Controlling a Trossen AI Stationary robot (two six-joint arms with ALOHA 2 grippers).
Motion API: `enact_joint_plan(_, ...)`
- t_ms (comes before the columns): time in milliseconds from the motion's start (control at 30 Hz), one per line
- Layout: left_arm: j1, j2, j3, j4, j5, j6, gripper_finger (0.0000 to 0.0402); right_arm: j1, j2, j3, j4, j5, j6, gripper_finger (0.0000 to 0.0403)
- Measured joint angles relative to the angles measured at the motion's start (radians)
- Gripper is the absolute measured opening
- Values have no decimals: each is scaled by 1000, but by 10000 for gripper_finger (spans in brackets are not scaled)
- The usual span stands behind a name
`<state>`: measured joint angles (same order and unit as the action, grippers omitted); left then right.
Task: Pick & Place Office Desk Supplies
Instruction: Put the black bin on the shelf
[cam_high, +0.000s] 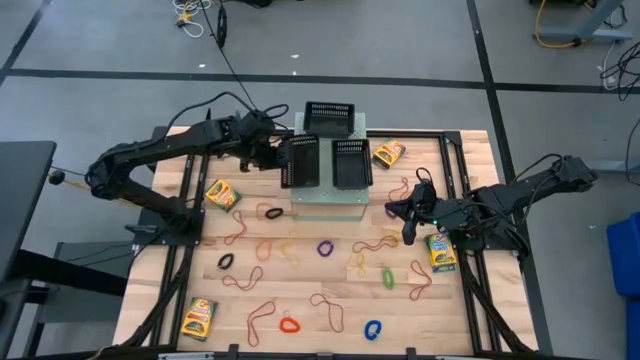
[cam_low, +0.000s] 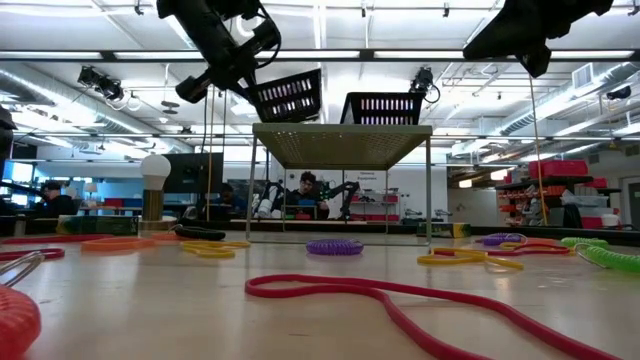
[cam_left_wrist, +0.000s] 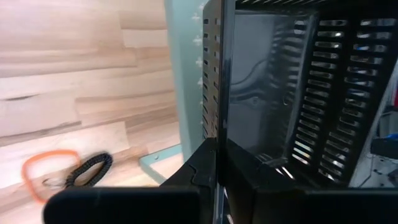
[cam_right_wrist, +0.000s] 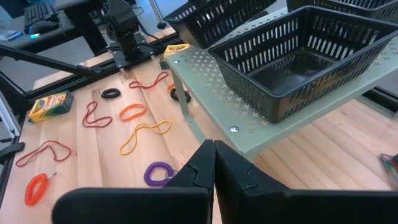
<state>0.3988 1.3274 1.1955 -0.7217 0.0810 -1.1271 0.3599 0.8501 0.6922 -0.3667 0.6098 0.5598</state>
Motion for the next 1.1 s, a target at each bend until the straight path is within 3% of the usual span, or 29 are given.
enact_joint_plan(333,0,34,0,13,16,17,33,0,0,0,7,0,0,7)
enact_joint_plan(733,0,30,0,66,-13,44,92,0,0,0,25,1,4,7)
enact_joint_plan(1100,0,29,0,80,-29,128,95,-46,0,0,80,-13,4,7)
